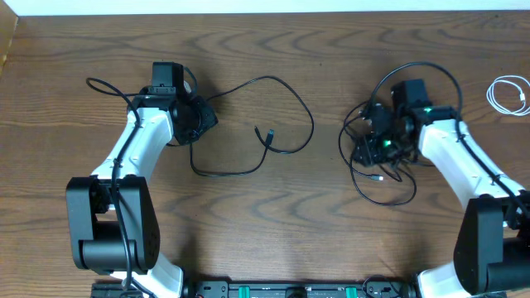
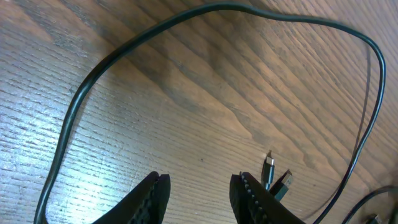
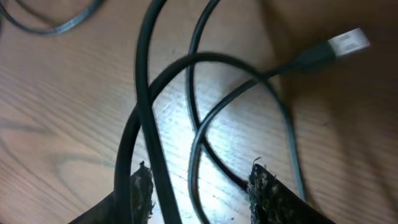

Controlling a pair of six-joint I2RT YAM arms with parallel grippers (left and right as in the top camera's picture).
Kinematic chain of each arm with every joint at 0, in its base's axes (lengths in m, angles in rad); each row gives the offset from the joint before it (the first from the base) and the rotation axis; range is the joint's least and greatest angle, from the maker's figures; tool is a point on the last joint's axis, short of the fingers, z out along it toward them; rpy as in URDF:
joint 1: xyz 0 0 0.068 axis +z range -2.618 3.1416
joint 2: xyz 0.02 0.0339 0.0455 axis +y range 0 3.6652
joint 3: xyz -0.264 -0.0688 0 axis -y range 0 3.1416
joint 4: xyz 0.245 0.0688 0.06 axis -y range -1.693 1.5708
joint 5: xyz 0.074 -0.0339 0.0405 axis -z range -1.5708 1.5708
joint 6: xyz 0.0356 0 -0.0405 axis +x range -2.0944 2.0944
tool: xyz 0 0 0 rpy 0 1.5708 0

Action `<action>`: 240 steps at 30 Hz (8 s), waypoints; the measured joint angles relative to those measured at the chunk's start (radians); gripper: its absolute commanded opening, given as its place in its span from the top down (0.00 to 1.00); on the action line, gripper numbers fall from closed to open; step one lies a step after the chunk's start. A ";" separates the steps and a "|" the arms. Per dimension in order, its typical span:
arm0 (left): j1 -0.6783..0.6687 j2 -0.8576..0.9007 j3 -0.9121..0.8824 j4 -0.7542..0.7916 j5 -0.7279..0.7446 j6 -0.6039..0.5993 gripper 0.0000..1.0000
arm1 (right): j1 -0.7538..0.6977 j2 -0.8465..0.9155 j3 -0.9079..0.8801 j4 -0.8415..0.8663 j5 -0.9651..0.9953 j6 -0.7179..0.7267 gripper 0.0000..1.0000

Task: Untangle cables

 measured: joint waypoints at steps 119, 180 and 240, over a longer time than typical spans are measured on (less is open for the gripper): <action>0.000 0.000 0.000 -0.003 -0.003 0.000 0.62 | -0.425 0.217 0.054 0.280 0.386 0.206 0.87; 0.209 0.000 0.000 -0.179 -0.235 -0.266 0.66 | 0.645 0.441 0.377 0.252 0.520 0.520 0.99; 0.209 0.000 0.000 -0.175 -0.231 -0.271 0.59 | 0.765 0.462 0.554 -0.011 0.196 -0.340 0.06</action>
